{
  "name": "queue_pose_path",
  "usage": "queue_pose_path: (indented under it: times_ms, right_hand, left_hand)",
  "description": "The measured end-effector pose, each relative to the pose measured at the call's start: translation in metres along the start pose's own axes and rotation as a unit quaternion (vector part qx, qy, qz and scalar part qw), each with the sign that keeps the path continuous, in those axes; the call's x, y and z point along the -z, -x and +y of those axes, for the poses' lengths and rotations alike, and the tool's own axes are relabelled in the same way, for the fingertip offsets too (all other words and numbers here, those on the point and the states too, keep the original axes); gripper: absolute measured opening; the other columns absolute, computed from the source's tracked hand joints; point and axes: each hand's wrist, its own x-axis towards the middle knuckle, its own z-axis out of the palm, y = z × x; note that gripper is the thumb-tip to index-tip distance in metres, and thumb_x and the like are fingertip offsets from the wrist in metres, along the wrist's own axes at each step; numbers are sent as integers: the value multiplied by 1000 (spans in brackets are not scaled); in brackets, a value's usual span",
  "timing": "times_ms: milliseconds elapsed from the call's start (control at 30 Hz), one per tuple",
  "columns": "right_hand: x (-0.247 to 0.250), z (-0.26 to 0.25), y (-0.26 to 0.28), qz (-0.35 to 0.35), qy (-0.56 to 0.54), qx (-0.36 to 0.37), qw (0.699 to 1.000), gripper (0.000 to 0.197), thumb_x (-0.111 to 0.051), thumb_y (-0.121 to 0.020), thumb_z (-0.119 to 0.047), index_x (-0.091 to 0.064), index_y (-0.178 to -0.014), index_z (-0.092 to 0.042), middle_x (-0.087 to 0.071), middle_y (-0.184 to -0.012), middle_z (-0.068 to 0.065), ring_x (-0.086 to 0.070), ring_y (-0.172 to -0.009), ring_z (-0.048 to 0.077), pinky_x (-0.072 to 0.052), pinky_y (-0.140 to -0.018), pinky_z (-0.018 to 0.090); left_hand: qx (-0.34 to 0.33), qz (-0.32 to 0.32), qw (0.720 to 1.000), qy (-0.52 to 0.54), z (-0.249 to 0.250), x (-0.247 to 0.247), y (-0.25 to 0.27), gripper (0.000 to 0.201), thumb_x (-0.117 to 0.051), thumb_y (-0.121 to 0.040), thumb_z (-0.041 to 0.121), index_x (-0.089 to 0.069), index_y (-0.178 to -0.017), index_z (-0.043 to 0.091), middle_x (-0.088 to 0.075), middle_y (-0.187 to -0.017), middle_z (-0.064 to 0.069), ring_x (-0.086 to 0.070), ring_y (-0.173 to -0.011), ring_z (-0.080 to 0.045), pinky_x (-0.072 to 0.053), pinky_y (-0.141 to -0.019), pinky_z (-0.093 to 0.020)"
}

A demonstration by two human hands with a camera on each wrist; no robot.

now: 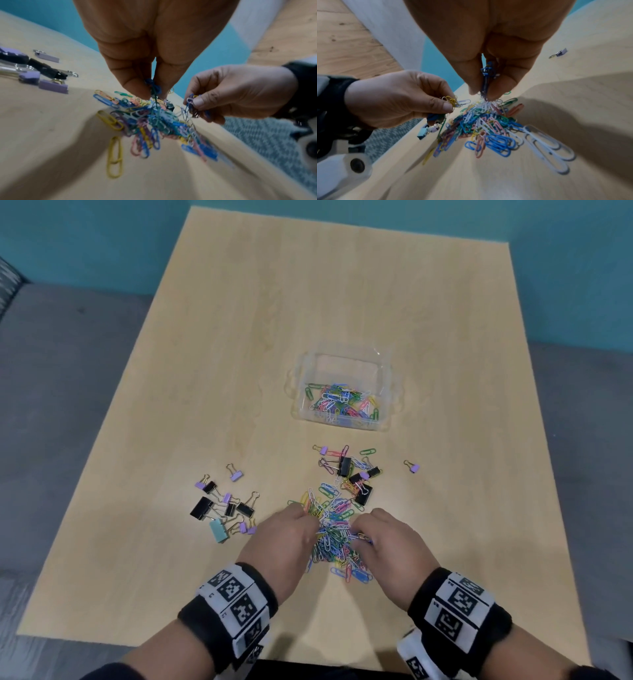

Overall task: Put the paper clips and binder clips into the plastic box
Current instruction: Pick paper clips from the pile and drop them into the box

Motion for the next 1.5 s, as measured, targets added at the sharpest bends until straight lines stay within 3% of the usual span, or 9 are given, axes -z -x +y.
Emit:
queue_pose_path:
  times_ms: [133,367,533,767,900,1067,1233,1367,1500]
  right_hand:
    - [11,3,1,-46,-108,-38,992,3,-62,-85,-24,-60,-87,-24,-58,-83,-4,-58,-72,16,-50,-67,35]
    - [56,-11,-27,-80,-438,-87,891,12,-62,-85,6,-59,-82,-6,-60,-65,20,-51,-39,14,-42,-37,18]
    - [103,-17,-84,17,-548,-100,830,18,-57,-85,8,-55,-78,-8,-64,-65,14,-52,-40,13,-44,-36,18]
    - [132,-16,-164,109,-366,-119,917,10,-67,-84,-6,-59,-79,-9,-65,-79,20,-66,-65,32,-58,-60,39]
    - [137,-20,-165,90,-285,-121,947,15,-63,-88,-18,-63,-100,-9,-67,-87,16,-71,-75,32,-59,-74,47]
    - [127,-6,-103,124,-100,-38,986,27,-54,-90,-27,-63,-112,-16,-66,-103,4,-63,-92,24,-53,-82,46]
    - [49,11,0,-57,76,6,995,47,-47,-88,-41,-42,-133,-29,-51,-114,-4,-57,-95,19,-44,-80,32]
    - [-4,28,42,-100,73,-31,992,78,-62,-80,-36,-17,-143,-32,-29,-130,-3,-53,-97,20,-39,-77,24]
    - [-36,26,40,-23,58,-14,998,92,-68,-77,-37,-4,-143,-41,-23,-134,-5,-46,-110,19,-45,-89,28]
  left_hand:
    - [28,-9,993,115,-1,20,-1,4,-64,-86,23,-67,-88,23,-53,-82,11,-53,-75,-7,-41,-68,-25]
    - [116,-48,890,439,-3,67,-32,10,-79,-72,13,-70,-73,16,-59,-53,-1,-54,-47,-16,-47,-51,-26]
    - [148,54,860,486,-2,102,-106,12,-71,-77,-2,-65,-72,7,-56,-61,-10,-52,-48,-15,-51,-47,-22]
    - [152,106,922,339,-3,107,-198,13,-72,-78,10,-65,-67,14,-60,-58,-3,-63,-50,-23,-59,-64,-50]
    - [145,87,949,268,0,101,-199,18,-68,-81,20,-70,-97,15,-70,-87,-6,-69,-77,-27,-56,-79,-43]
    - [124,112,952,255,-11,107,-135,20,-60,-87,18,-67,-106,16,-69,-99,-3,-69,-74,-22,-55,-77,-36]
    - [77,-35,995,47,-9,59,-13,46,-62,-85,31,-49,-128,25,-50,-109,4,-59,-88,-17,-47,-82,-34]
    - [136,-154,979,0,-12,12,51,81,-60,-81,35,-11,-146,32,-34,-118,4,-46,-81,-15,-37,-73,-26]
    - [122,-106,987,23,-15,-10,49,96,-67,-79,34,0,-147,33,-28,-109,6,-41,-83,-15,-38,-76,-25]
